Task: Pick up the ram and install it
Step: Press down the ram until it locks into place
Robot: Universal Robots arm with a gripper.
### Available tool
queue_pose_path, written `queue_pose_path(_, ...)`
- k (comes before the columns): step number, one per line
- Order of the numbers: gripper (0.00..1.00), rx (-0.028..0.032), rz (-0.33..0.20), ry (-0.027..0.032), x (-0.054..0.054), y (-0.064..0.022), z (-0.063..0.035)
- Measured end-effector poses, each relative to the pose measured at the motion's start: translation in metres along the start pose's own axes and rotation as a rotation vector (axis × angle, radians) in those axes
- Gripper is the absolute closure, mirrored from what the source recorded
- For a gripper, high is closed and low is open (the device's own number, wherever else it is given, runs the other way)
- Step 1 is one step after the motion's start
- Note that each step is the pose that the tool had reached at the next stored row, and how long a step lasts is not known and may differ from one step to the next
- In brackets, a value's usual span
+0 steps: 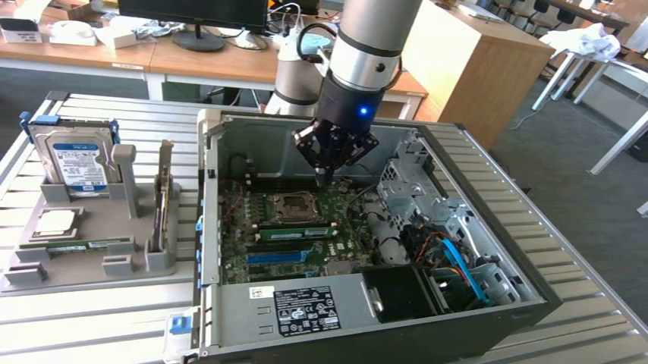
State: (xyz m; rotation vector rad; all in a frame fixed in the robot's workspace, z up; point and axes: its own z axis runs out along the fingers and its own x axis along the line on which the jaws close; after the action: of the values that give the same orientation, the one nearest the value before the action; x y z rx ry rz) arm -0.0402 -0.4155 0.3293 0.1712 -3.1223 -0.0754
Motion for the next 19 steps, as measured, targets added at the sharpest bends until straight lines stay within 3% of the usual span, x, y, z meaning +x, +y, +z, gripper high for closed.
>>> queue_pose_path(1,0.9,-0.0012,0.015,0.01,0.0,-0.0001,0.0)
queue_pose_path(3,0.9,-0.0021,0.036,0.0141,0.0001,0.0,0.0)
queue_pose_path(12,0.9,-0.0046,0.135,0.0129,0.0,0.0,0.0003)
queue_pose_path(19,0.9,-0.0045,0.137,0.0133,0.0017,0.0002,0.0003)
